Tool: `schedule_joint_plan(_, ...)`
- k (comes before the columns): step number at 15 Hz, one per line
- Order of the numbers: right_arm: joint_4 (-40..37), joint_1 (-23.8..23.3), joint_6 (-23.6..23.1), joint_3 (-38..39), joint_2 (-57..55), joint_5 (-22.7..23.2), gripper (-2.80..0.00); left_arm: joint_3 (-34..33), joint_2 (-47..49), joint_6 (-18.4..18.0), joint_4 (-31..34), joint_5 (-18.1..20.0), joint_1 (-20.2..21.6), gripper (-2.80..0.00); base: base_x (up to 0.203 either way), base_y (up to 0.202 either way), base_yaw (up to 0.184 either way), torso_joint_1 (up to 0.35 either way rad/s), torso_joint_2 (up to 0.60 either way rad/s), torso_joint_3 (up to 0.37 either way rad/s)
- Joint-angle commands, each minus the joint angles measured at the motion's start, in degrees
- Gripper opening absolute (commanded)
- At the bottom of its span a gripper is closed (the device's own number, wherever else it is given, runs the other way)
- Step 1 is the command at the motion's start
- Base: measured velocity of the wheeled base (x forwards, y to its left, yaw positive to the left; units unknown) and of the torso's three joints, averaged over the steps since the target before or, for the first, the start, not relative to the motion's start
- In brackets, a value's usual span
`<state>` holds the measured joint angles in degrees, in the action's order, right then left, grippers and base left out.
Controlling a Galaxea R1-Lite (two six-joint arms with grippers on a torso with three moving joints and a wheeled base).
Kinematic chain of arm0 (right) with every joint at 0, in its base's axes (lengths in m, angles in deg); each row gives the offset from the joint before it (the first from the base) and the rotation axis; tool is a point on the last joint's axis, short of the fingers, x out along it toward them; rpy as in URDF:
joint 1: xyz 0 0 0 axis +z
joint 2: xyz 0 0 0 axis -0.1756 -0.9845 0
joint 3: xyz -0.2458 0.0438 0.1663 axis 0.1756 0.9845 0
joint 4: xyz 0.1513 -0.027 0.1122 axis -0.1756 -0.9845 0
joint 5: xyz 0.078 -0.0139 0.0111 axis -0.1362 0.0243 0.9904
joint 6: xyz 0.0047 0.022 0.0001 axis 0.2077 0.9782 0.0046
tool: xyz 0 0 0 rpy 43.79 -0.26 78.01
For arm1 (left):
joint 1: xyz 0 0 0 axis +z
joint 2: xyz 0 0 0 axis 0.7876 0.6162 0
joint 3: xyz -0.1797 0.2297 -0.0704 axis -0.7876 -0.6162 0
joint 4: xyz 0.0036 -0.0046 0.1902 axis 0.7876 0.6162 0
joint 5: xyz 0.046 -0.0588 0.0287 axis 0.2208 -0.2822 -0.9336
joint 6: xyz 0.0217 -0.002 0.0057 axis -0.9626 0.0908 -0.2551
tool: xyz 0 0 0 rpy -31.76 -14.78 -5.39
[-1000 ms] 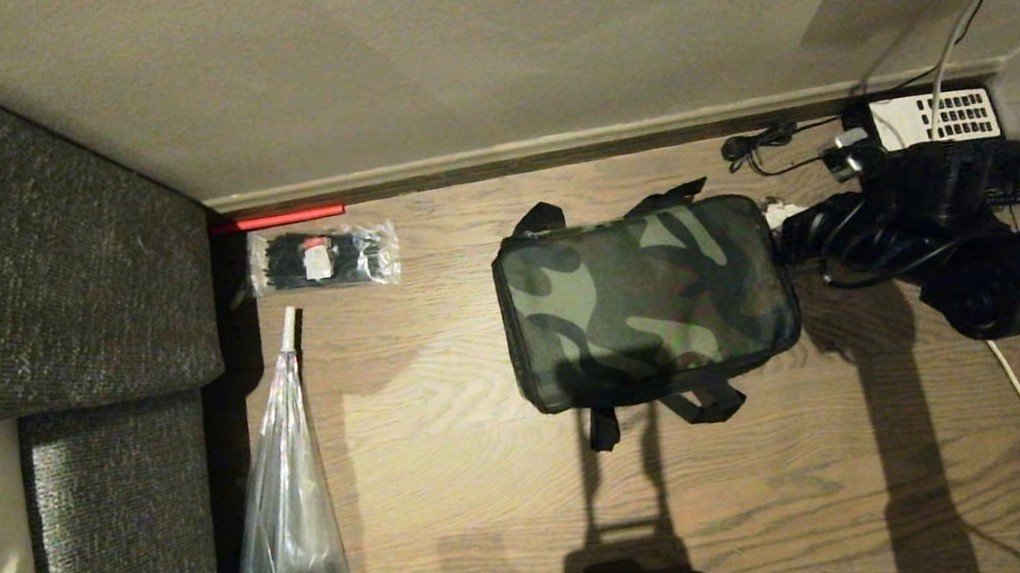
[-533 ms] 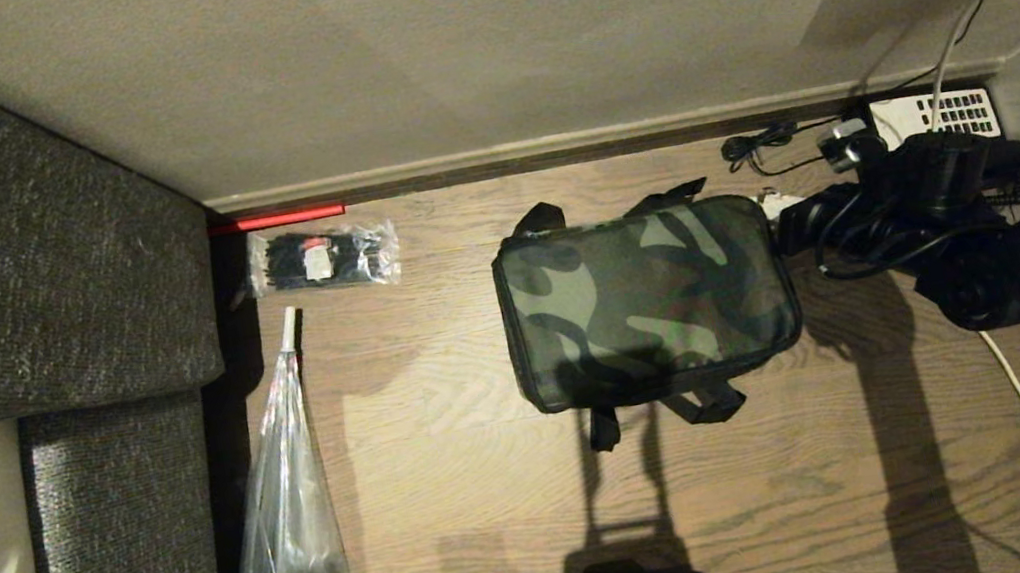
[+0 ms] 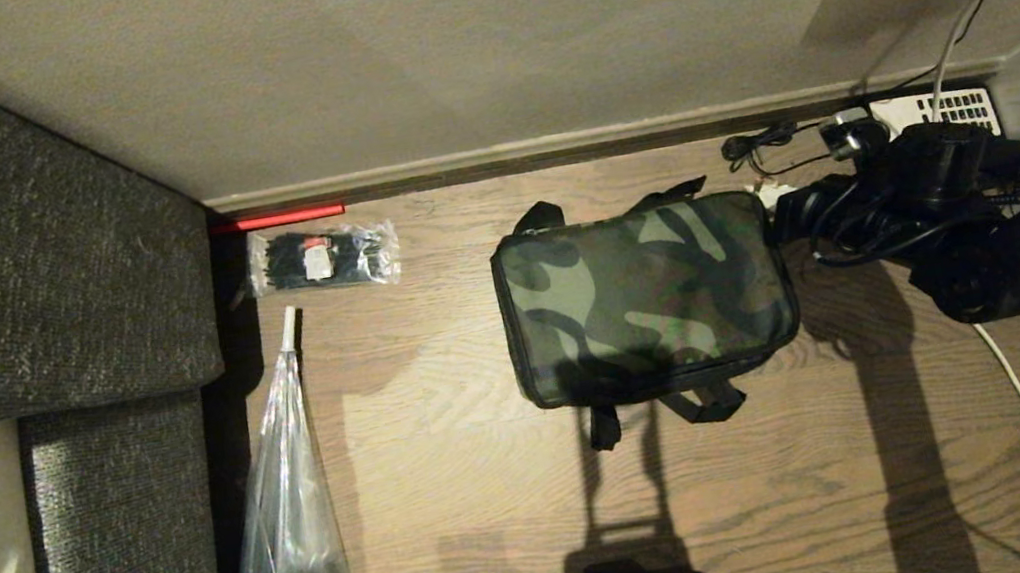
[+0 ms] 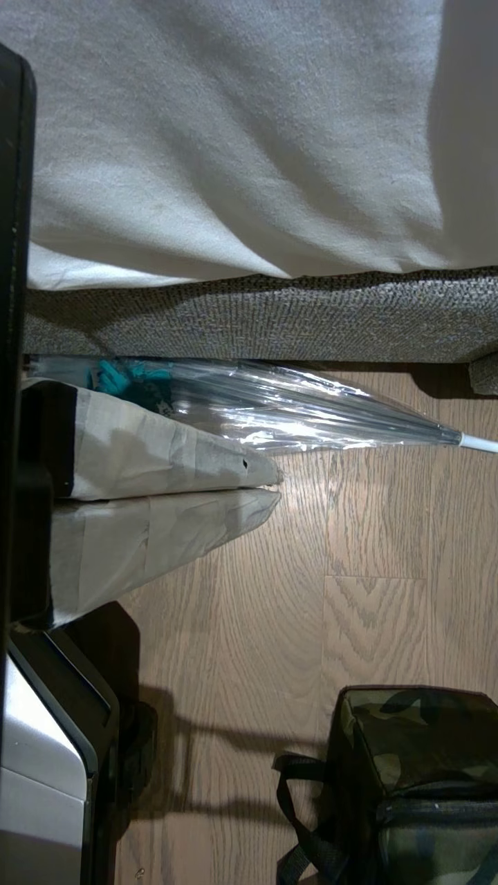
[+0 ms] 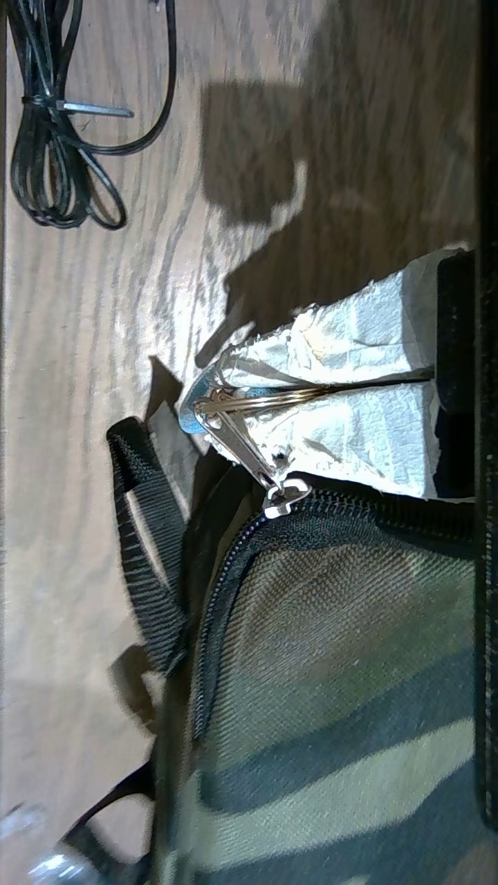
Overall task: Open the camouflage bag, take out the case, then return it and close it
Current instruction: Open the top of the storage box
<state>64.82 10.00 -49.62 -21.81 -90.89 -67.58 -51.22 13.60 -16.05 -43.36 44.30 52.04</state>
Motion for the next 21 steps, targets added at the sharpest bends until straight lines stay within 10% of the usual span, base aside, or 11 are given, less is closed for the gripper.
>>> schedule_joint_plan(1, 0.3, 0.1, 1.7, -0.9, 0.1, 0.1, -2.80, 0.0, 0.0, 0.1, 0.0, 0.0, 0.0, -2.80, 0.000, 0.000, 0.000, 0.000, 0.00, 0.000)
schedule_joint_plan(9, 0.0, 0.0, 1.8, -0.1, -0.1, 0.0, -2.80, 0.0, 0.0, 0.1, 0.0, 0.0, 0.0, -2.80, 0.000, 0.000, 0.000, 0.000, 0.00, 0.000)
schedule_joint_plan(10, 0.0, 0.0, 1.8, 0.0, -0.1, 0.0, -1.77, 0.0, 0.0, 0.0, 0.0, 0.0, 0.0, -2.80, 0.000, 0.000, 0.000, 0.000, 0.00, 0.000)
schedule_joint_plan(11, 0.0, 0.1, 2.0, 0.4, 0.1, 0.0, 0.00, 0.0, 0.0, 0.1, 0.0, 0.0, 0.0, -2.80, 0.000, 0.000, 0.000, 0.000, 0.00, 0.000)
schedule_joint_plan(21, -0.3, -0.1, -0.1, 10.6, 1.7, 0.0, 0.00, 0.0, 0.0, 0.1, 0.0, 0.0, 0.0, -2.80, 0.000, 0.000, 0.000, 0.000, 0.00, 0.000)
